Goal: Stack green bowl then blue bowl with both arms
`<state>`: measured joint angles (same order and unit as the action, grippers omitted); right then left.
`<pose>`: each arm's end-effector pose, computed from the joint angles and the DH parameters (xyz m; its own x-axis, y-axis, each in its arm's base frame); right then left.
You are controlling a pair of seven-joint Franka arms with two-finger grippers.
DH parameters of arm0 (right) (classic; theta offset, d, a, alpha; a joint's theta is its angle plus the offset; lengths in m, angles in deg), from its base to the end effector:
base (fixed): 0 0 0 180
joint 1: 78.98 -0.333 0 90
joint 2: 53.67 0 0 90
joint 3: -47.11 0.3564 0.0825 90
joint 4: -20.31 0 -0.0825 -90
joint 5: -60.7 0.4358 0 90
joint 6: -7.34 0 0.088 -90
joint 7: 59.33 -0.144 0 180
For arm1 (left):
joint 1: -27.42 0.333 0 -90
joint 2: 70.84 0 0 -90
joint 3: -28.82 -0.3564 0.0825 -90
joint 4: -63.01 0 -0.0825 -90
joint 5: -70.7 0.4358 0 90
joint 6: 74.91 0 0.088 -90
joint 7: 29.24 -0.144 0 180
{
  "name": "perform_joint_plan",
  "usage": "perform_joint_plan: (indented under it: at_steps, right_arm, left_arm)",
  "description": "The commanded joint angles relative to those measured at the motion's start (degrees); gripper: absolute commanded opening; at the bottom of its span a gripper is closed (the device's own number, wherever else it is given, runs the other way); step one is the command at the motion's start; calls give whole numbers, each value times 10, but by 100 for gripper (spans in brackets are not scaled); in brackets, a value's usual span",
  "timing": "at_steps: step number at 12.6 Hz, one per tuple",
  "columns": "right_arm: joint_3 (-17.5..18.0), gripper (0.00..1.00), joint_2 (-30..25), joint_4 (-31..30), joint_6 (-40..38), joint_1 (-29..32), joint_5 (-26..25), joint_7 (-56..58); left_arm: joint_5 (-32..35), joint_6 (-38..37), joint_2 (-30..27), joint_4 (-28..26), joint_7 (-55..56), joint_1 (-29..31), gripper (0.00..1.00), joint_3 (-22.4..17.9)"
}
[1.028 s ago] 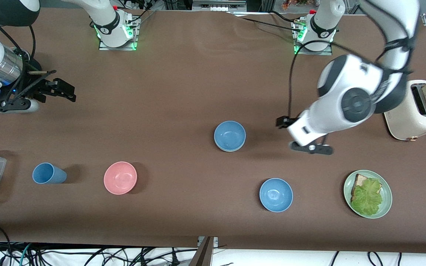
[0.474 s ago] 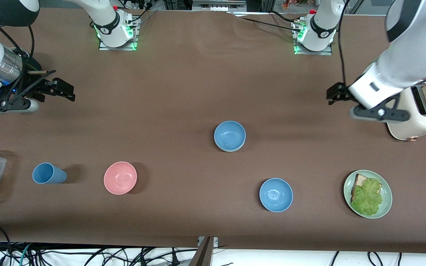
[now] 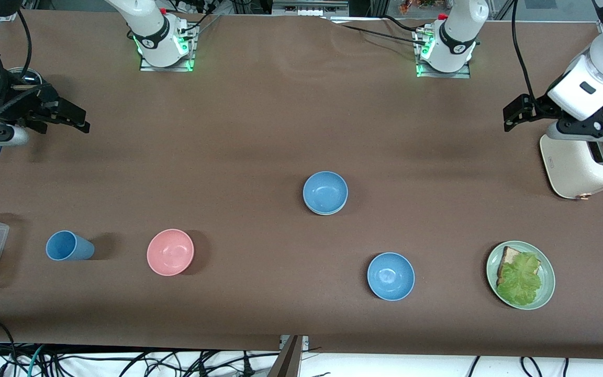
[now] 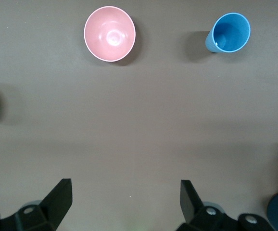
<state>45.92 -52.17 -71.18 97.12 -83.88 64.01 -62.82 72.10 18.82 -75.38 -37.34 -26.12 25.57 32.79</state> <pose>0.6093 0.0480 0.5983 0.9982 0.0040 -0.0594 0.0008 -0.9986 -0.0536 0.5759 -0.0566 0.5856 0.9982 -0.0482 -0.0348 -0.0494 -0.9983 -0.0317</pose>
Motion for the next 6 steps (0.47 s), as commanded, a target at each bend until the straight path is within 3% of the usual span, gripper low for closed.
perform_joint_plan:
  at_steps: [1, 6]
  right_arm:
    - [16, 99, -14, -13, -5, 13, -11, 3]
    - [20, 99, -5, 3, -12, 7, -32, 0]
  left_arm:
    - [-9, 14, -16, -21, -10, 2, 100, 2]
    - [-27, 8, -7, -15, -7, 6, 100, 2]
